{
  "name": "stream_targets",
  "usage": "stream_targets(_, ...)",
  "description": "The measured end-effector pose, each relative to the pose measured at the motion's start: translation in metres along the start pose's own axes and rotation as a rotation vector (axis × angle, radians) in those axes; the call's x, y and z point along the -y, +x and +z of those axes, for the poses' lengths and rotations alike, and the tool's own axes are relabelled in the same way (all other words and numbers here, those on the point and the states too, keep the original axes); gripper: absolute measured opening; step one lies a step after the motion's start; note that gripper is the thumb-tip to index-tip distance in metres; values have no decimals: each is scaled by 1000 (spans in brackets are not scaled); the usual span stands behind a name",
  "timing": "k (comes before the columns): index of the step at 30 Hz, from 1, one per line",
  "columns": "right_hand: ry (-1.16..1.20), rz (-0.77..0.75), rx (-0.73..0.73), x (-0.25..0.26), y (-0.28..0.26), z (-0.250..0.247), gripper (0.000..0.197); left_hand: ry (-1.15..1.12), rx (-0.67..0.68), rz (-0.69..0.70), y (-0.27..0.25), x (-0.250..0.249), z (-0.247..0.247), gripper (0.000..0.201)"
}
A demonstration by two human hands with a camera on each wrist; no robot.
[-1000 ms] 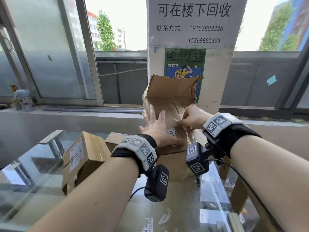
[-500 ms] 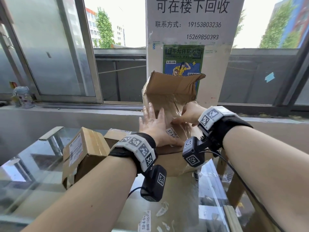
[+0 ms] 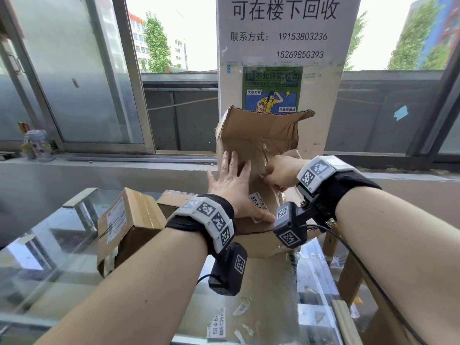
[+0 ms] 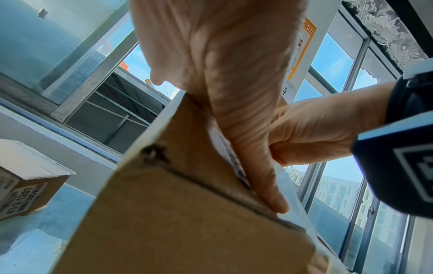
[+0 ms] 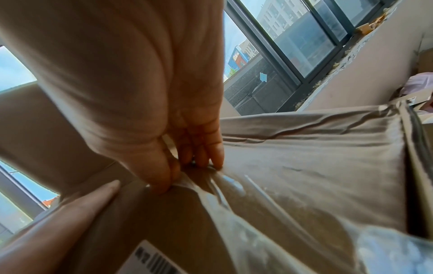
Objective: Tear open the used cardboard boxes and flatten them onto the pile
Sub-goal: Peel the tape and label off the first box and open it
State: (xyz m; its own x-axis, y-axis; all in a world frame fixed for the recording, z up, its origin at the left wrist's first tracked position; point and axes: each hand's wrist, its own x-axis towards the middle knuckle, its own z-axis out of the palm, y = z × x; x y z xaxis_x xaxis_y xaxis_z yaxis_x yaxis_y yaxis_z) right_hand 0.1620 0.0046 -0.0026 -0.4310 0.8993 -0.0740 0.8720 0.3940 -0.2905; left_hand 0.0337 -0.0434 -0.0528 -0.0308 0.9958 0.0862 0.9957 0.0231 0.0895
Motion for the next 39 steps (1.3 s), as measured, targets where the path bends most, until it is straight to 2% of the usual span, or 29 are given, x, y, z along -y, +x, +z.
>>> stream_targets(8, 22, -23, -36, -5, -3, 16, 30, 35, -103, 45, -8, 9, 21, 145)
stream_targets(11, 64, -27, -60, -7, -4, 17, 26, -57, -90, 24, -7, 7, 20, 144)
stream_targets(21, 212, -24, -57, -12, 4, 20, 23, -98, -40, -9, 0, 12, 10, 138)
stream_targets(23, 192, -4, -58, -9, 7, 18, 22, -133, -109, -12, 4, 13, 1, 125)
stream_targets(26, 176, 30, -17, -4, 10, 16, 21, -148, -337, -12, 13, 17, -16, 101)
stream_targets(28, 174, 35, 7, -4, 10, 15, 21, -122, -480, 24, 19, 19, -26, 101)
stream_targets(30, 181, 32, 22, -4, 9, 14, 18, -95, -550, 77, 25, 21, -32, 108)
stream_targets(33, 179, 36, 51, -2, 6, 15, 12, -177, -495, 131, 32, 19, -35, 121)
stream_targets(36, 167, 44, 74, -3, 2, 15, 12, -276, -362, 104, 37, 17, -32, 131)
stream_targets(39, 209, 41, 85, -7, 0, 14, 12, -247, -307, 85, 40, 20, -28, 137)
